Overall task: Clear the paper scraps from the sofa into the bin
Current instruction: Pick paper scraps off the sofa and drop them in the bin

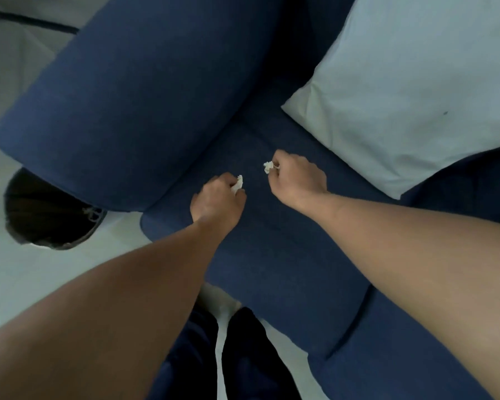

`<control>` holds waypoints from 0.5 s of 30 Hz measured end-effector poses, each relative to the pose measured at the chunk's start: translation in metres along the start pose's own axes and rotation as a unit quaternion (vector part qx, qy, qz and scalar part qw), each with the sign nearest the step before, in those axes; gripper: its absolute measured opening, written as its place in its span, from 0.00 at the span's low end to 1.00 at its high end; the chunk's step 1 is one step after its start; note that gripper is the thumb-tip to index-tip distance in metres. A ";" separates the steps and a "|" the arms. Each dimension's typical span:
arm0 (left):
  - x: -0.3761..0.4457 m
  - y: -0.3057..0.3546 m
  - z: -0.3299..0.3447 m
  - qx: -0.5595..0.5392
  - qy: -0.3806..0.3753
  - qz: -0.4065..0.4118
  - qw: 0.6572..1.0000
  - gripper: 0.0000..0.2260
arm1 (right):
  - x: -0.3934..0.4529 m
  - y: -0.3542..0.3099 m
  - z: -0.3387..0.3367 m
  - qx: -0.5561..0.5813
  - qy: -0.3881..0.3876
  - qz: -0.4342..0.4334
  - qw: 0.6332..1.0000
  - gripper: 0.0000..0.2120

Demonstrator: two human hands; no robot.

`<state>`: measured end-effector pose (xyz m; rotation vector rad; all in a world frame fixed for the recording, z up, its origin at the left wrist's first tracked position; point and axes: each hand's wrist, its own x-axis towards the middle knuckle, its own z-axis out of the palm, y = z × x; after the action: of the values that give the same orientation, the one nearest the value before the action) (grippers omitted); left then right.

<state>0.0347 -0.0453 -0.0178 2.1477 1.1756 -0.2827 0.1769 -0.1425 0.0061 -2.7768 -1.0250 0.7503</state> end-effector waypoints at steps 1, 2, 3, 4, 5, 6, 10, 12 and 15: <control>-0.007 -0.012 -0.001 -0.008 0.000 -0.009 1.000 0.10 | -0.007 -0.006 0.005 -0.010 -0.008 -0.010 1.000 0.06; -0.013 -0.025 -0.003 -0.014 0.003 -0.017 1.000 0.09 | -0.013 -0.013 0.010 -0.019 -0.015 -0.018 1.000 0.07; -0.019 -0.038 -0.005 -0.020 0.004 -0.025 0.999 0.09 | -0.018 -0.020 0.015 -0.026 -0.022 -0.023 0.999 0.08; -0.023 -0.051 -0.008 -0.026 0.003 -0.034 0.999 0.09 | -0.023 -0.028 0.020 -0.033 -0.029 -0.028 0.999 0.08; -0.027 -0.065 -0.010 -0.034 0.001 -0.042 0.999 0.09 | -0.026 -0.036 0.025 -0.039 -0.035 -0.032 0.998 0.09; -0.031 -0.079 -0.013 -0.041 -0.001 -0.050 0.998 0.09 | -0.030 -0.046 0.029 -0.044 -0.040 -0.037 0.998 0.09; -0.047 -0.139 -0.032 -0.044 0.012 -0.082 0.996 0.11 | -0.044 -0.089 0.051 -0.062 -0.067 -0.059 0.994 0.08; -0.058 -0.170 -0.043 -0.042 0.017 -0.091 0.995 0.13 | -0.051 -0.115 0.064 -0.072 -0.091 -0.068 0.991 0.08; -0.071 -0.216 -0.061 -0.042 0.031 -0.115 0.992 0.14 | -0.062 -0.164 0.090 -0.074 -0.126 -0.094 0.985 0.09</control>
<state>-0.1886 0.0273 -0.0351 1.9636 1.4479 -0.2626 -0.0028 -0.0634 -0.0064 -2.6991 -1.4210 1.0577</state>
